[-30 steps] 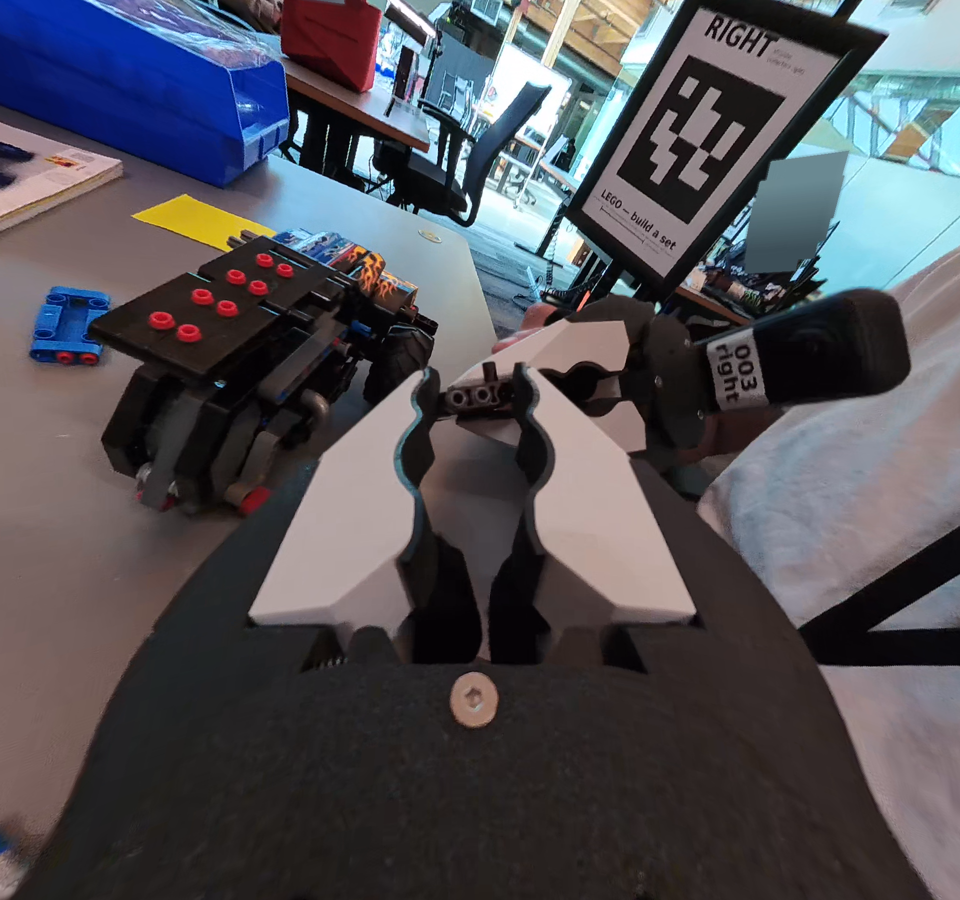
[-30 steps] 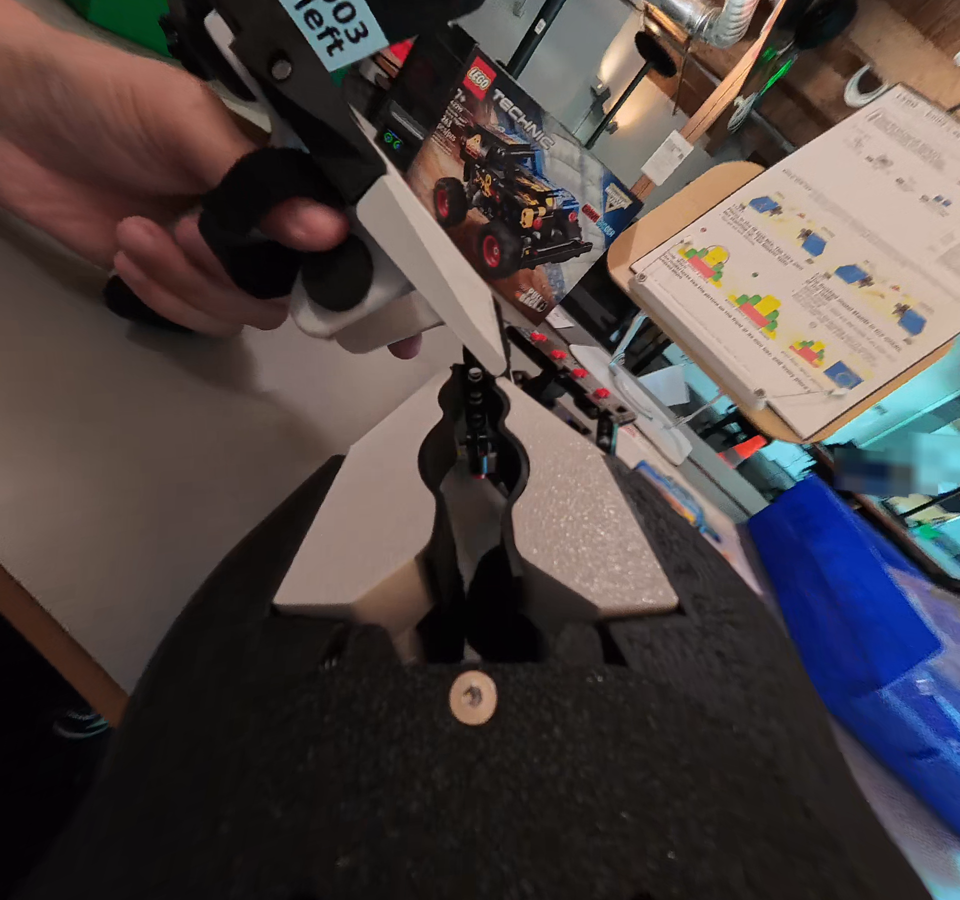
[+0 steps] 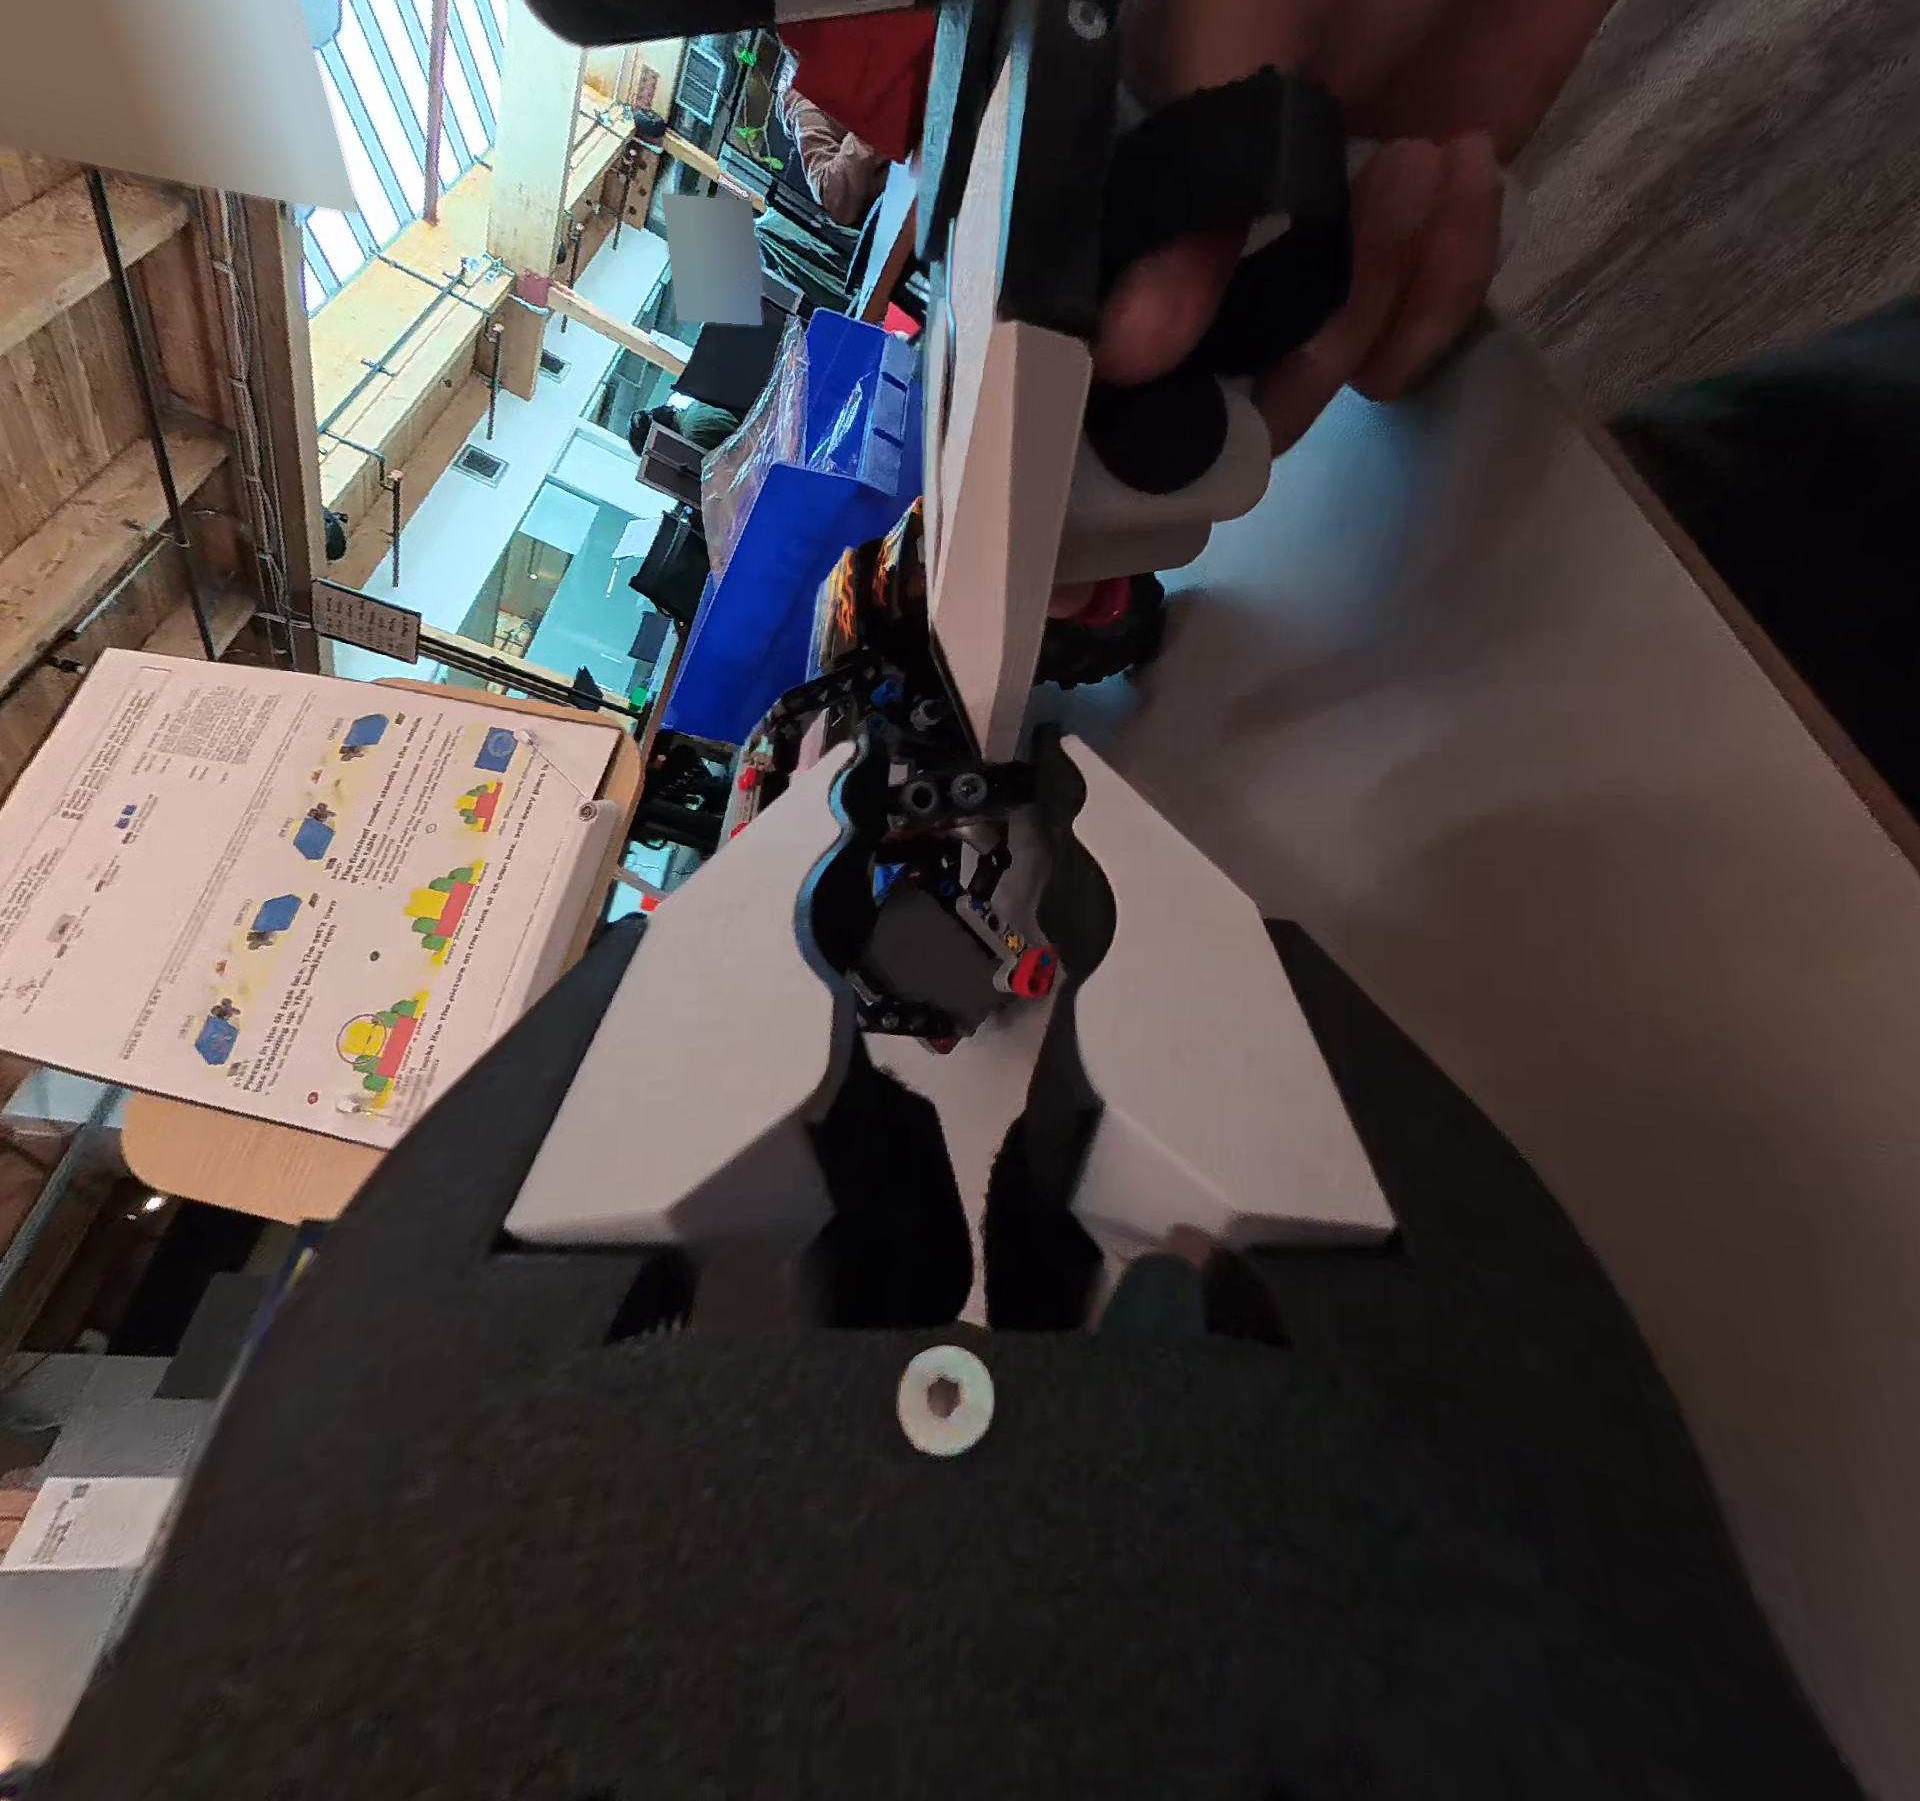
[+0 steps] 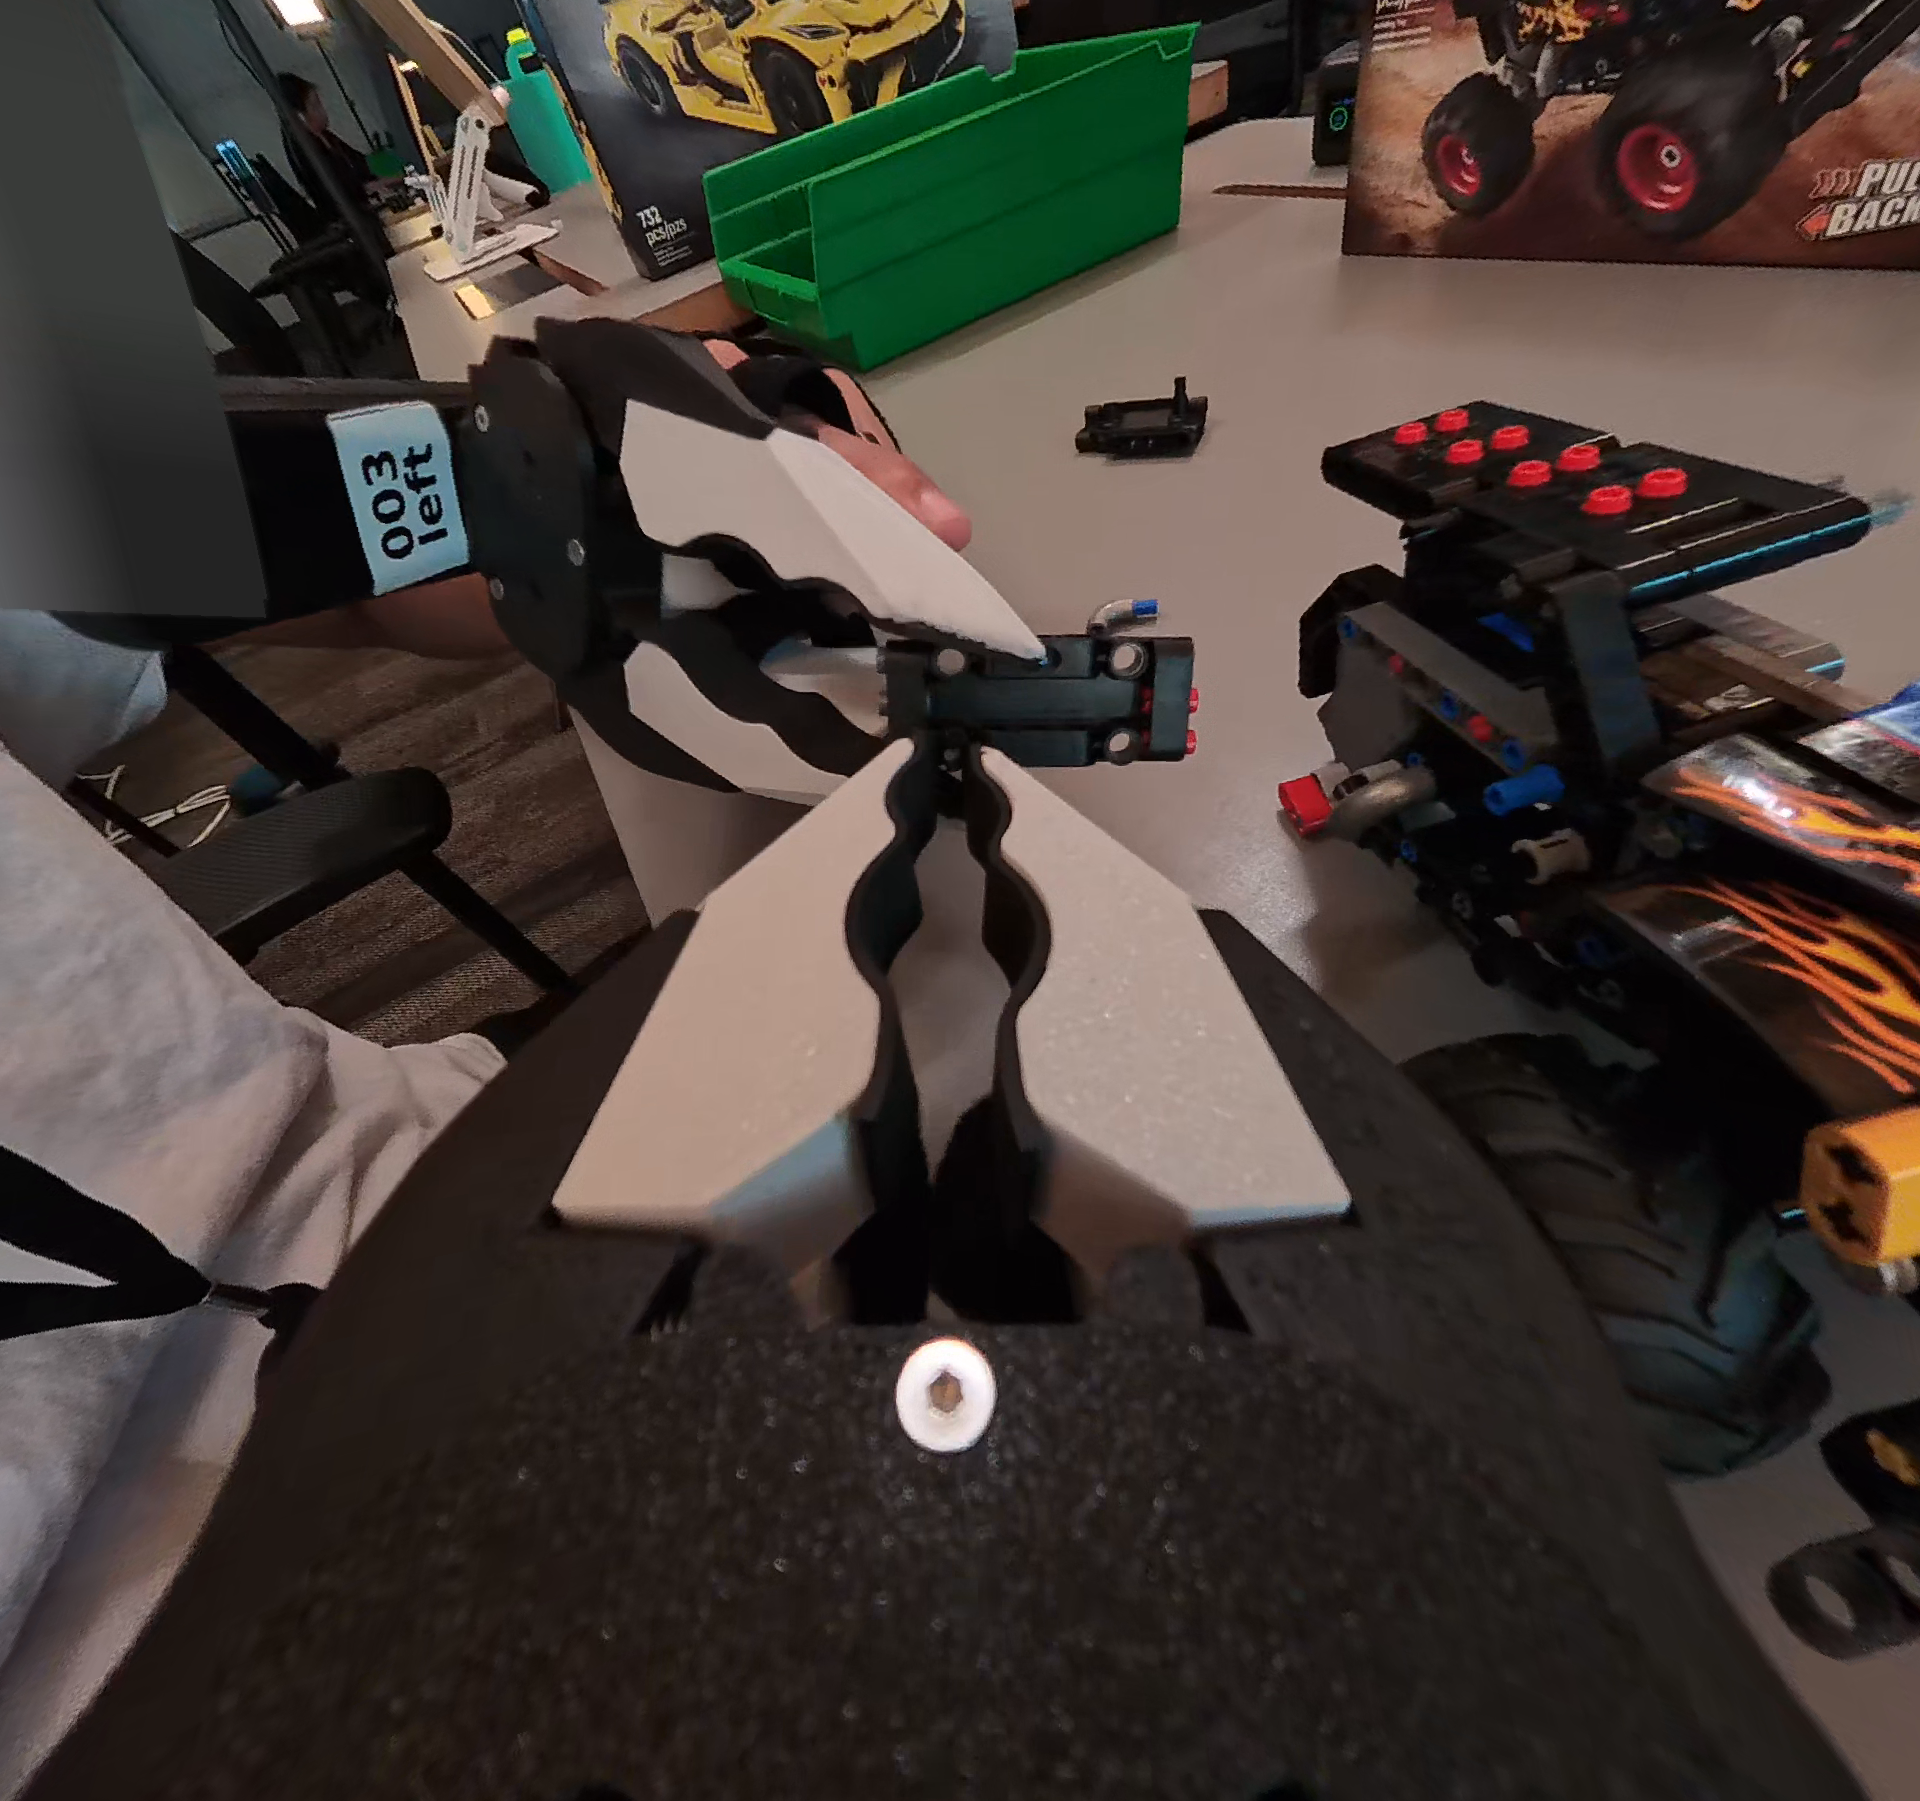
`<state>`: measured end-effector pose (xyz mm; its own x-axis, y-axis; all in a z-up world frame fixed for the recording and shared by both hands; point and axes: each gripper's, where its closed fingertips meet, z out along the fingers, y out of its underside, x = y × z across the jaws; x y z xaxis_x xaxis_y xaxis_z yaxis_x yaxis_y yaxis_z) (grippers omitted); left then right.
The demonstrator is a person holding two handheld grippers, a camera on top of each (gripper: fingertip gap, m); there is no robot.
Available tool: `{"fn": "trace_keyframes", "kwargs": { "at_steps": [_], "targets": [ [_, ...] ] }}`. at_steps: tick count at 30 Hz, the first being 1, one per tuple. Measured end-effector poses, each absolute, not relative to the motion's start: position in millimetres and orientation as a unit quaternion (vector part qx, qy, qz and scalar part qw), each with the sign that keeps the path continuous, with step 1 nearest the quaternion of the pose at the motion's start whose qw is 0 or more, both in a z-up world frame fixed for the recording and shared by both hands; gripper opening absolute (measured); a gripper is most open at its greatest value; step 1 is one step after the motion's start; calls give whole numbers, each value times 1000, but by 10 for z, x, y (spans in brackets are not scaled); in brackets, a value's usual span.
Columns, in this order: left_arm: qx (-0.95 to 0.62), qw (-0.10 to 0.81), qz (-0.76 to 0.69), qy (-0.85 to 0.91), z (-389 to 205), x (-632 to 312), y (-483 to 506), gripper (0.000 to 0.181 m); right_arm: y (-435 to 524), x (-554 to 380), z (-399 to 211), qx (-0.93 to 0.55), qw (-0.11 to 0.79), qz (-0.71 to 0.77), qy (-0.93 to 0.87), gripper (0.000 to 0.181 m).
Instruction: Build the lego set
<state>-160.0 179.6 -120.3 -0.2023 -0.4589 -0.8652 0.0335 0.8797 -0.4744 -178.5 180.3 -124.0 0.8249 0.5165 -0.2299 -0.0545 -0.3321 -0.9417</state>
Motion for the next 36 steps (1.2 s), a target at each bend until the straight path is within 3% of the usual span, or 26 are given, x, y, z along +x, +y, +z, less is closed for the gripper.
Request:
{"fn": "trace_keyframes", "kwargs": {
  "at_steps": [15, 20, 26, 29, 32, 36],
  "targets": [
    [-180, 573, -258, 757, -1249, -1615, 1909, 25, 1690, -1465, -1135, -772, 576, 243, -119, 0],
    [-188, 571, -259, 756, -1279, -1595, 1895, 25, 1690, -1654, -1247, -774, 578, 165, -200, 11],
    [-266, 463, -390, 750, -1271, -1623, 1781, 25, 1732, -1628, -1080, -741, 629, 114, -208, 20],
    [-303, 421, -426, 741, -1292, -1604, 1776, 26, 1706, -1679, -1050, -723, 646, 106, -221, 32],
    [-362, 365, -483, 709, -1212, -1580, 1809, 26, 1728, -1683, -1223, -748, 611, 11, -258, 42],
    [-408, 275, -552, 673, -1146, -1595, 1780, 26, 1826, -1667, -1253, -733, 605, -136, -280, 40]
  ]
}}
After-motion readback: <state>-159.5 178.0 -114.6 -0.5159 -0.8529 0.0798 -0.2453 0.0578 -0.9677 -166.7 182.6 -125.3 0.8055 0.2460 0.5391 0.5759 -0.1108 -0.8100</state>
